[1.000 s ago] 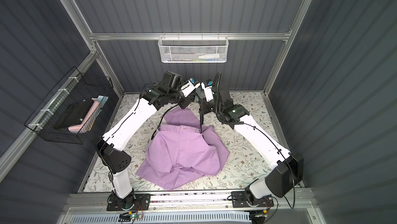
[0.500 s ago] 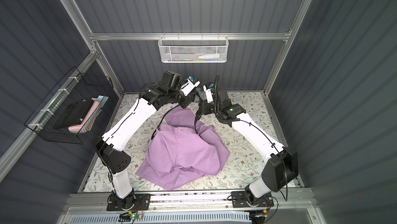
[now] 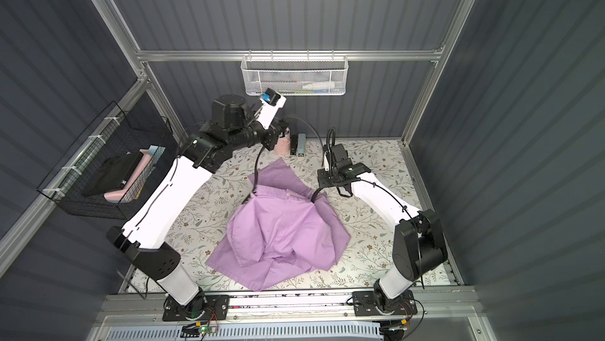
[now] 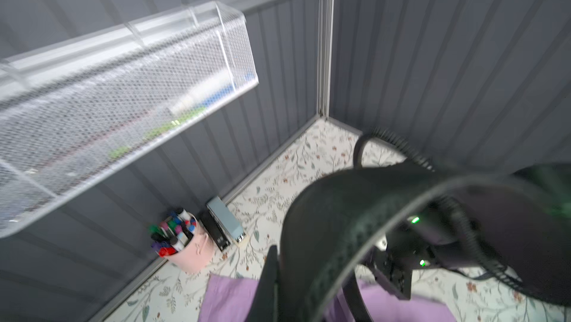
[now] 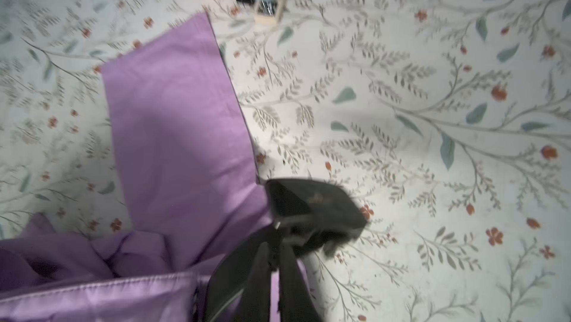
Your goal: Remove the belt from the trousers
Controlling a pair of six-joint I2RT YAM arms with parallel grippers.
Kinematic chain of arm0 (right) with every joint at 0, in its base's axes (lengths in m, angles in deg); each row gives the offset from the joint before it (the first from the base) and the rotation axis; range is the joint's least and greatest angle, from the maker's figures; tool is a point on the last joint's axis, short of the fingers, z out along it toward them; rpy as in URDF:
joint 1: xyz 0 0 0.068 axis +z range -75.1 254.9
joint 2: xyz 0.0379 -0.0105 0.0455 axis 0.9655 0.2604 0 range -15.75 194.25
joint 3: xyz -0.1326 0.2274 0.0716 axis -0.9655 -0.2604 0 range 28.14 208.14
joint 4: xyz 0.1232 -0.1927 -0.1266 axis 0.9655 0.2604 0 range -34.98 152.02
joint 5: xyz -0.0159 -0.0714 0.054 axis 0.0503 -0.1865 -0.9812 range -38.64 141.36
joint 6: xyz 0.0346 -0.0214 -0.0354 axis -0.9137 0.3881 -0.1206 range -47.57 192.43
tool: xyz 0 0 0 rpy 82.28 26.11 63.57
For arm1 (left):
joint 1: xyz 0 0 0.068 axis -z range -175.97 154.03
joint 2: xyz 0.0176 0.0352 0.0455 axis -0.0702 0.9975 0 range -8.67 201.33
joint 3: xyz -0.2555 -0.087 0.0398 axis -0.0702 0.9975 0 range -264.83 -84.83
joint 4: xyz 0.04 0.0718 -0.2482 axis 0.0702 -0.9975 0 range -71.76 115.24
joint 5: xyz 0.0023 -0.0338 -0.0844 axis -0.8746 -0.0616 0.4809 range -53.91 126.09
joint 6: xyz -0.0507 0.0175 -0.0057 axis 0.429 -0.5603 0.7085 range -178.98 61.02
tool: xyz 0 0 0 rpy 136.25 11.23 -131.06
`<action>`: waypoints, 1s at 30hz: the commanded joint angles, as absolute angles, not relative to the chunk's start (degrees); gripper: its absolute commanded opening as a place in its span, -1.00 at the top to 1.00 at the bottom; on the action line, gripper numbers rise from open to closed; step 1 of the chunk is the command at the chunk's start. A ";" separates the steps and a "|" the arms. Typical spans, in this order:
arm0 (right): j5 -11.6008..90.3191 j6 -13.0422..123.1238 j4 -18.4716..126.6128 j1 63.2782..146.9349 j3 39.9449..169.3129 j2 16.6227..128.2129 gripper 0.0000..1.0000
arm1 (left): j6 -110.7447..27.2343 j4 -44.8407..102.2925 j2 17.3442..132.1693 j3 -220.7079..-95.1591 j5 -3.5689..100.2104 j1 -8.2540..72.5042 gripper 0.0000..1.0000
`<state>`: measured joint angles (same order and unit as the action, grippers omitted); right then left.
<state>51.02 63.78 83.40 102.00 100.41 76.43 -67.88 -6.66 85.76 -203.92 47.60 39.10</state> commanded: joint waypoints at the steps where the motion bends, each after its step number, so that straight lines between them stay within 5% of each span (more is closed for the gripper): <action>1: 46.98 63.15 82.68 102.20 99.08 74.14 0.94 | -64.61 -2.23 83.15 -202.94 47.20 38.40 1.00; 8: 48.25 61.49 77.01 100.74 95.31 66.79 1.00 | -62.30 -4.93 85.61 -197.53 44.63 35.57 1.00; 9: 48.26 60.45 76.55 100.09 94.74 66.46 0.92 | -62.12 -5.22 86.03 -196.82 44.75 35.26 1.00; 11: 46.43 58.79 75.97 98.99 94.36 67.17 0.45 | -61.83 -5.06 86.82 -194.61 44.72 34.92 1.00; 16: 38.78 54.27 76.84 100.45 99.05 75.16 0.08 | -60.00 -2.02 87.33 -190.51 44.78 34.46 1.00; 23: 31.99 51.56 84.16 106.48 117.61 94.53 0.03 | -55.69 1.34 87.04 -186.39 43.54 32.92 1.00; 30: 35.92 50.57 88.54 111.78 127.18 106.28 0.03 | -48.49 3.01 86.31 -182.20 43.83 27.63 1.00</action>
<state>34.52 51.41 82.83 111.02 124.56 103.62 -53.02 2.33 88.45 -183.37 44.26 29.35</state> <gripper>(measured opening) 0.486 0.055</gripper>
